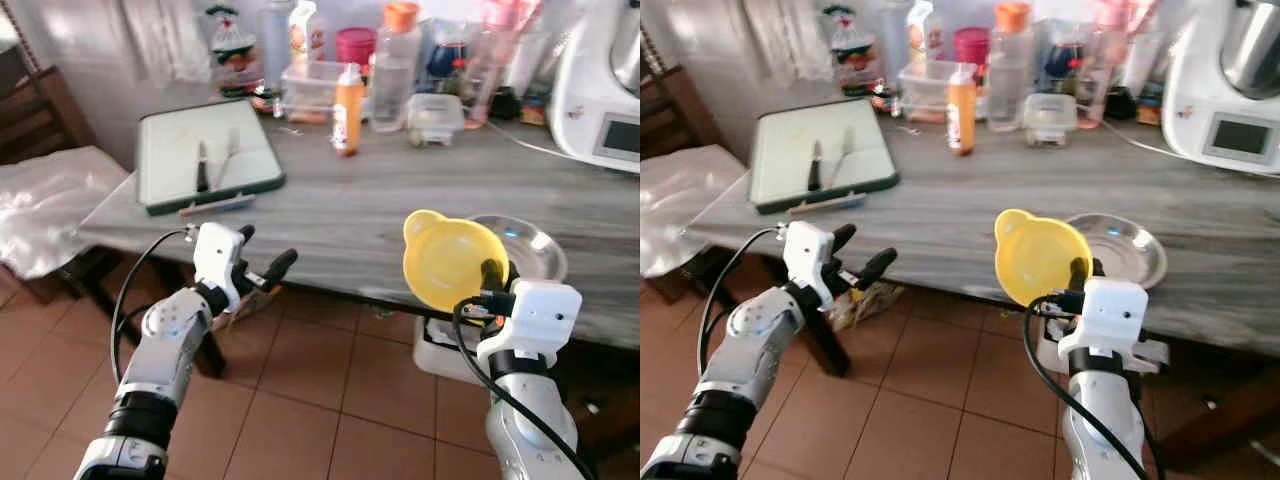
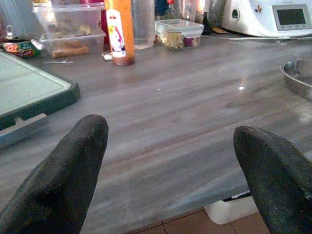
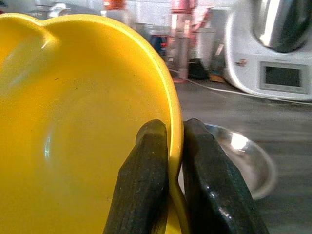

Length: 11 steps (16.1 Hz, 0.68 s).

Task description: Setting the table

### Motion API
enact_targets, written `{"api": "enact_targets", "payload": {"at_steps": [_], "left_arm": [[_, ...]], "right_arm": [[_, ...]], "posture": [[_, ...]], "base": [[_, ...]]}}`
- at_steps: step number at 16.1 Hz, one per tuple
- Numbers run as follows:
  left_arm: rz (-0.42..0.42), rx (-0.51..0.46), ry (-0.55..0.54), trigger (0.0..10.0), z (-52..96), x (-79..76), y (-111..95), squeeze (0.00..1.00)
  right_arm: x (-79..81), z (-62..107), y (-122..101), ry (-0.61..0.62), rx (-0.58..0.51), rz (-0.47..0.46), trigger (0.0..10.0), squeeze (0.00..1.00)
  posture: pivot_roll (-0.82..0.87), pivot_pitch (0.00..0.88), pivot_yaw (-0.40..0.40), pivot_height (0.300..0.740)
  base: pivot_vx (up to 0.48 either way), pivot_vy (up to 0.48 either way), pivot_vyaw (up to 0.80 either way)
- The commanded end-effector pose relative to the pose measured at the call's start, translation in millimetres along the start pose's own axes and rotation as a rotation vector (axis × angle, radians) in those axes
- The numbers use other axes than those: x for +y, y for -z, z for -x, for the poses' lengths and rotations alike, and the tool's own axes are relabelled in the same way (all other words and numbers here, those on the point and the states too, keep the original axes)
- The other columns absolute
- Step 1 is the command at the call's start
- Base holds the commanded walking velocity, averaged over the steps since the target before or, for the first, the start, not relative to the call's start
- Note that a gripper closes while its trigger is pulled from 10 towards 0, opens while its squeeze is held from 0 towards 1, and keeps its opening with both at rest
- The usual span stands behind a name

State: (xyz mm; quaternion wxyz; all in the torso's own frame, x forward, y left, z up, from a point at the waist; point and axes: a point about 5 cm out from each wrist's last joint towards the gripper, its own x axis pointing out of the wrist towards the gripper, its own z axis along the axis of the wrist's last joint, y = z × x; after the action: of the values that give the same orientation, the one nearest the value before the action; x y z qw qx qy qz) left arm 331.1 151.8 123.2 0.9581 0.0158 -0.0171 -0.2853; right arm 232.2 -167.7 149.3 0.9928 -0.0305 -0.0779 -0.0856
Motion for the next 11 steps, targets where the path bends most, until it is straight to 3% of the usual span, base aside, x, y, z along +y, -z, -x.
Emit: {"api": "enact_targets", "payload": {"at_steps": [1,8,11], "left_arm": [[-0.015,-0.034,0.025,10.0,-3.6,-2.4,-9.2,0.0],[0.001,-0.039,0.056,10.0,-4.3,-7.8,-9.1,0.0],[0.017,-0.056,0.102,10.0,-5.3,-13.4,-11.1,0.0]], "right_arm": [[-3.1,-0.5,-5.0,0.014,-0.018,0.001,10.0,0.0],[-2.7,2.0,-4.7,0.023,-0.013,0.013,10.0,0.0],[-2.5,1.1,-5.7,0.024,-0.019,0.013,10.0,0.0]], "posture": [[0.02,0.041,0.041,0.74],[0.02,0.049,0.047,0.74],[0.02,0.046,0.049,0.74]], "base": [[0.0,0.0,-0.74],[0.0,0.0,-0.78],[0.0,0.0,-0.16]]}}
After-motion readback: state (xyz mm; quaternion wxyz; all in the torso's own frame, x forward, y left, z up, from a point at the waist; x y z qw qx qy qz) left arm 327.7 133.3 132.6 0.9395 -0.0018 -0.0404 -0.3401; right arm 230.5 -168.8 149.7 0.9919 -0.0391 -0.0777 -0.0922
